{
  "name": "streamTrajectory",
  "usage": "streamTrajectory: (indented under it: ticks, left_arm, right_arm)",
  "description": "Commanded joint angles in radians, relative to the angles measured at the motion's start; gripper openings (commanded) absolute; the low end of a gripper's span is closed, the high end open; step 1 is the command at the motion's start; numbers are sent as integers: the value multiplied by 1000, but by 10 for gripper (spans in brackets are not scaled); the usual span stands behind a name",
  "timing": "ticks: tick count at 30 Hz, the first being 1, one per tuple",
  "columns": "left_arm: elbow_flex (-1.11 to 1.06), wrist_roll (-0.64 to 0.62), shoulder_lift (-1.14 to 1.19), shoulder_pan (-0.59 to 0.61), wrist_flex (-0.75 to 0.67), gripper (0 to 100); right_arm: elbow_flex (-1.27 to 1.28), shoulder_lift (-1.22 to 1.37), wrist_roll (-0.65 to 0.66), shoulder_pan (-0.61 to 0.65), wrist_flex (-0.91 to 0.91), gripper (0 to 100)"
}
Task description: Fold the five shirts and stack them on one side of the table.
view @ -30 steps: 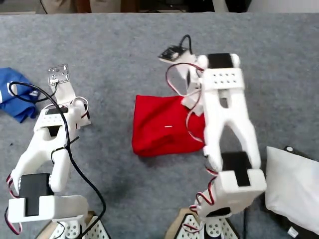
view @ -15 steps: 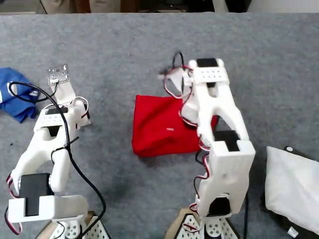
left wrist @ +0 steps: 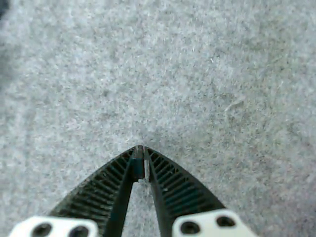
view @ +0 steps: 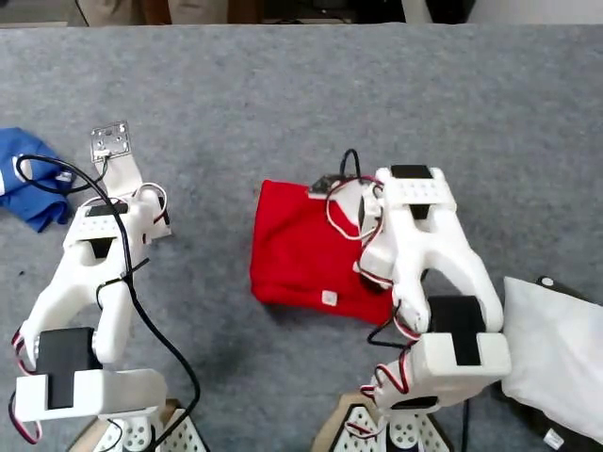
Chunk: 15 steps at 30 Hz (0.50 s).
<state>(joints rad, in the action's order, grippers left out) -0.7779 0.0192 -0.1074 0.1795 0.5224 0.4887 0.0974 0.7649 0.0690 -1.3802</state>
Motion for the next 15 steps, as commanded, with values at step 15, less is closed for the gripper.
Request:
streamTrajectory:
  ticks: [15]
  left_arm:
    - [618,-110,31,-384,486,19]
  right_arm:
    - [-731,91,-68,-128,-308,5]
